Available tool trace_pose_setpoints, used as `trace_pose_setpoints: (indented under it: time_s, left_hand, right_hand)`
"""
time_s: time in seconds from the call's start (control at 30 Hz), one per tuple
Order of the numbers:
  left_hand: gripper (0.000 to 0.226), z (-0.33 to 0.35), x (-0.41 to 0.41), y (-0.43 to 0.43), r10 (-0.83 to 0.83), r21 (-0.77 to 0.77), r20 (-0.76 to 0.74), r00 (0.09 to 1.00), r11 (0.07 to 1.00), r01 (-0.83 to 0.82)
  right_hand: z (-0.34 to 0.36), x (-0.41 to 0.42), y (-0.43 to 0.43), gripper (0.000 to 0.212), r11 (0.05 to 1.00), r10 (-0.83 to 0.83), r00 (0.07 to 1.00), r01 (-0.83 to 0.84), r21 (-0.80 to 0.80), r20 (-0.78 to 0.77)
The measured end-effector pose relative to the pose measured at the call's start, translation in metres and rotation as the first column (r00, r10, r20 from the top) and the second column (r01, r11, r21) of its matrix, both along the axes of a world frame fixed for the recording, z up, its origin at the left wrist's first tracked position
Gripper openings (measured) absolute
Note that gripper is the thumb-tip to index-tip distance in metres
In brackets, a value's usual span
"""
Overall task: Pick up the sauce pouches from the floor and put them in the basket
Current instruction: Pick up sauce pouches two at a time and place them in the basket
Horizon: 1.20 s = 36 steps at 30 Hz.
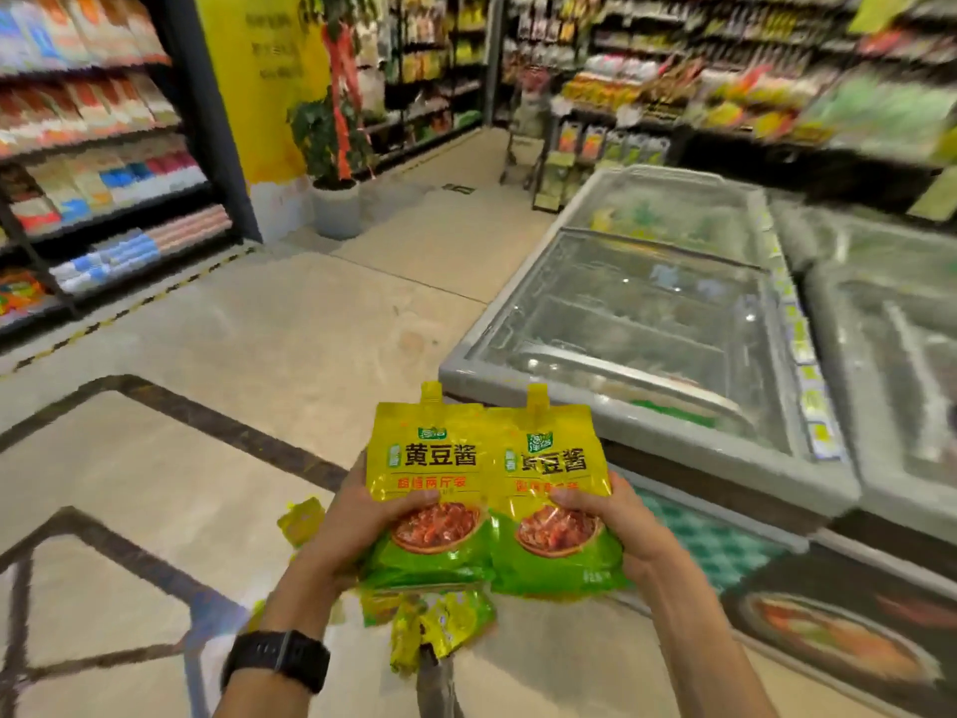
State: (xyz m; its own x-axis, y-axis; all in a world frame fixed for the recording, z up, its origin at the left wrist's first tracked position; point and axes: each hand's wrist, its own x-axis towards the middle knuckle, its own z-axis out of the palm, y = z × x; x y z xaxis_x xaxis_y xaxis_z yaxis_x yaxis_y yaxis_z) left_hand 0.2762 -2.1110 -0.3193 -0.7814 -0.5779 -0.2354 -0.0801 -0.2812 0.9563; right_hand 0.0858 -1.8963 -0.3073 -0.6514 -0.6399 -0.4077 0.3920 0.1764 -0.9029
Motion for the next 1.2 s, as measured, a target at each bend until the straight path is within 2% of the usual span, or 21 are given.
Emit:
trace_pose_setpoints:
  time_s: [0.17, 0.27, 0.4, 0.57, 0.67, 0.73, 0.87, 0.97, 1.03, 1.13, 1.2]
  left_hand:
    - [0.079, 0.004, -0.062, 0.082, -0.283, -0.044, 0.005, 0.959, 0.958, 0.283]
    - [0.087, 0.001, -0.094, 0.142, -0.466, -0.049, 0.043, 0.884, 0.883, 0.467]
    - [0.087, 0.002, -0.139, 0.239, -0.645, -0.074, 0.093, 0.759, 0.756, 0.651]
    - [0.089, -0.003, -0.194, 0.377, -0.831, -0.069, 0.144, 0.537, 0.533, 0.843]
    - [0.077, -0.007, -0.218, 0.467, -0.886, -0.041, 0.129, 0.445, 0.443, 0.895]
    - [0.079, -0.007, -0.233, 0.523, -0.909, -0.059, 0.106, 0.402, 0.398, 0.915]
    - [0.075, -0.006, -0.261, 0.620, -0.966, -0.058, 0.066, 0.248, 0.244, 0.968]
    - [0.065, -0.007, -0.283, 0.684, -0.989, -0.022, 0.046, 0.141, 0.140, 0.990]
    - [0.073, -0.010, -0.304, 0.725, -0.996, -0.020, 0.036, 0.076, 0.075, 0.997]
    - [0.091, -0.024, -0.342, 0.785, -0.999, 0.018, 0.034, 0.023, 0.024, 1.000]
    - [0.092, -0.029, -0.362, 0.817, -0.999, 0.034, 0.033, -0.014, -0.013, 0.999]
  right_hand:
    - [0.004, 0.012, 0.127, 0.109, 0.964, -0.264, 0.964, 0.264, -0.008, -0.016]
    - [-0.004, 0.030, 0.210, 0.095, 0.906, -0.422, 0.906, 0.422, -0.033, 0.017]
    - [-0.016, 0.055, 0.311, 0.087, 0.764, -0.638, 0.768, 0.641, -0.077, 0.061]
    - [-0.033, 0.078, 0.434, 0.083, 0.559, -0.812, 0.570, 0.821, -0.115, 0.125]
    - [-0.039, 0.084, 0.510, 0.082, 0.431, -0.885, 0.444, 0.896, -0.110, 0.143]
    - [-0.036, 0.086, 0.555, 0.084, 0.354, -0.923, 0.365, 0.930, -0.102, 0.121]
    - [-0.030, 0.092, 0.633, 0.086, 0.234, -0.964, 0.245, 0.966, -0.107, 0.106]
    - [-0.029, 0.091, 0.682, 0.100, 0.141, -0.983, 0.150, 0.986, -0.094, 0.104]
    - [-0.028, 0.084, 0.711, 0.100, 0.091, -0.991, 0.101, 0.990, -0.105, 0.092]
    - [-0.029, 0.068, 0.753, 0.078, 0.015, -0.995, 0.024, 0.996, -0.093, 0.098]
    - [-0.029, 0.055, 0.775, 0.081, -0.004, -0.996, 0.003, 0.997, -0.082, 0.091]
